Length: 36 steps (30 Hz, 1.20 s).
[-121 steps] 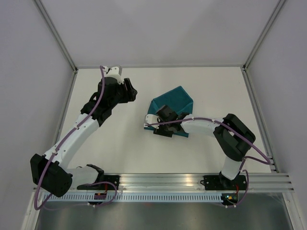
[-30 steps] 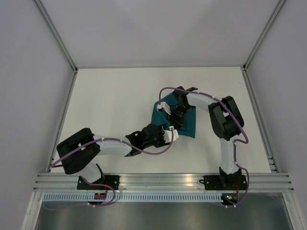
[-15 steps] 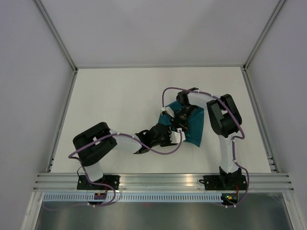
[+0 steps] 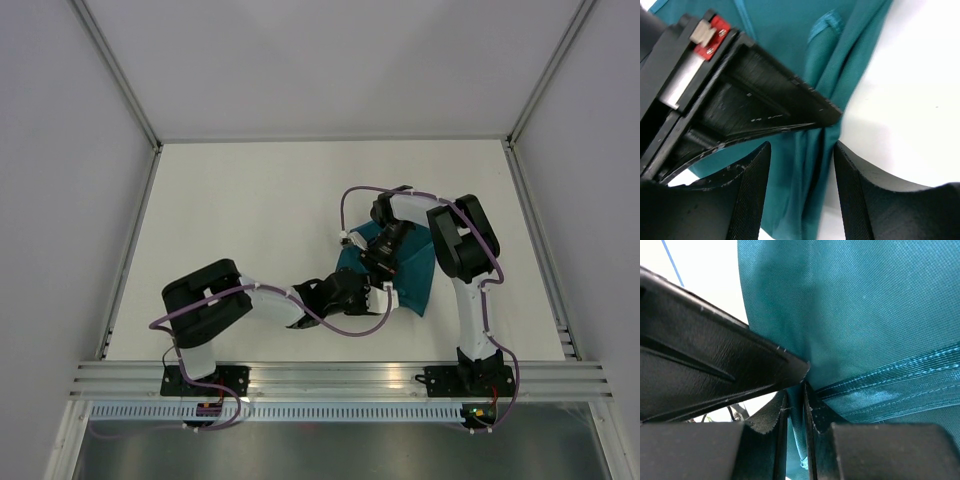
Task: Fold the napkin, place the utensils inside, and roll it up
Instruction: Roll the napkin with the utensil
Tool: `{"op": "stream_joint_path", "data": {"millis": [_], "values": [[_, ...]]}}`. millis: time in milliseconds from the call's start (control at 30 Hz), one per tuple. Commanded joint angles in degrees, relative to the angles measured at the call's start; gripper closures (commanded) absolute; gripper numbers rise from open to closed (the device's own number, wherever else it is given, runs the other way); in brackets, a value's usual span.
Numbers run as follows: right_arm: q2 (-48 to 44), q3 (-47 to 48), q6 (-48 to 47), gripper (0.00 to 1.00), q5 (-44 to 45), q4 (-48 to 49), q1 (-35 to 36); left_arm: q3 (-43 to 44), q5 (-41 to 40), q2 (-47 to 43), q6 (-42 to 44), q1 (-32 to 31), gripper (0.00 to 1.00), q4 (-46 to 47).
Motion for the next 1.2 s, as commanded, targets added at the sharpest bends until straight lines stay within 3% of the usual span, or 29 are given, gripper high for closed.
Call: {"op": "stream_joint_path", "data": {"millis": [0, 533, 733, 833, 933, 1100, 1167], "values": [[4.7, -1.6, -4.3, 0.88, 12.6, 12.0, -0.1, 1.1, 2.3, 0.6, 2.0, -1.4, 0.41, -1.2], [4.7, -1.2, -3.9, 0.88, 12.6, 12.0, -0.5, 4.5, 4.9, 3.6, 4.1, -1.4, 0.4, -3.4], [4.7, -0.6, -3.8, 0.88, 12.4, 11.8, -0.5, 6.0, 5.8, 5.6, 2.9, -1.4, 0.47, -6.6], [4.3, -0.4, -3.5, 0.88, 12.4, 11.9, -0.5, 8.5, 5.9, 6.4, 1.4, -1.3, 0.62, -11.2], [3.7, -0.5, -3.0, 0.88, 12.5, 12.6, -0.7, 11.4, 5.9, 7.9, -0.5, -1.4, 0.82, -16.4], [1.8, -0.7, -1.4, 0.82, 13.3, 14.6, -1.2, 16.6, 6.5, 10.9, -4.4, -0.8, 0.98, -24.5], [0.4, -0.9, -0.3, 0.77, 14.0, 16.1, -1.3, 17.2, 6.7, 11.1, -6.1, -0.3, 0.98, -25.6]]}}
